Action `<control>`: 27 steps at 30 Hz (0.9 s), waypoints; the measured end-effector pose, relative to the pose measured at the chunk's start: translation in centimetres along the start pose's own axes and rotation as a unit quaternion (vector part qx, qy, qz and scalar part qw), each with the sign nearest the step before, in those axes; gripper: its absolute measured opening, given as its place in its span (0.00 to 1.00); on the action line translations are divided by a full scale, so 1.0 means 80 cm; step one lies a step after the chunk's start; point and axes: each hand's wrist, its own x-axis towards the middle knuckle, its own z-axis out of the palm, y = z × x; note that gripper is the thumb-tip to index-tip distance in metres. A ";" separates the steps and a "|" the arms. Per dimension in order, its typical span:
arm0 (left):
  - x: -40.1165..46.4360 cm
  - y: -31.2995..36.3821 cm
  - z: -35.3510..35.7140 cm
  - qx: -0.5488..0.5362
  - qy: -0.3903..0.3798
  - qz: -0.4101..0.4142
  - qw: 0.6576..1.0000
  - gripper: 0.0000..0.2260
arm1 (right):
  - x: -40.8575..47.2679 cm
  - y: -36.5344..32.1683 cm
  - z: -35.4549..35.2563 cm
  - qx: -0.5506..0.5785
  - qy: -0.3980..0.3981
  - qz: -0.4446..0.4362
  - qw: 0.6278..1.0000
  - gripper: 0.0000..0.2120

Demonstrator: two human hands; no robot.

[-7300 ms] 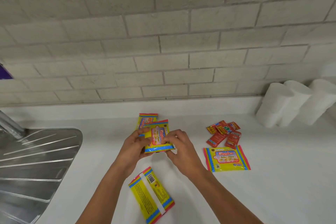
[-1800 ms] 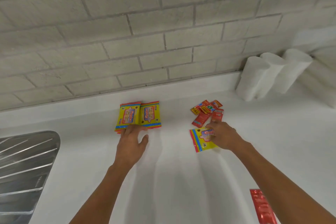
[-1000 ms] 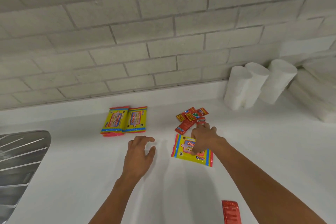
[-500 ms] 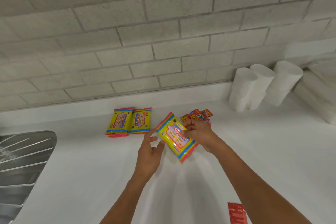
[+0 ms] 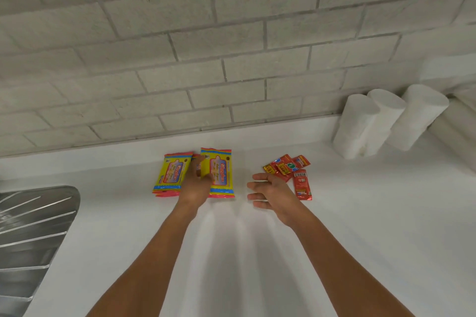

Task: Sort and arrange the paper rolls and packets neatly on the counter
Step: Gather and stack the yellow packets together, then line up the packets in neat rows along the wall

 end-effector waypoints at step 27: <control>0.090 -0.014 -0.016 0.457 0.005 0.056 0.888 0.16 | -0.014 0.008 -0.090 -0.034 0.121 -0.030 0.992 0.09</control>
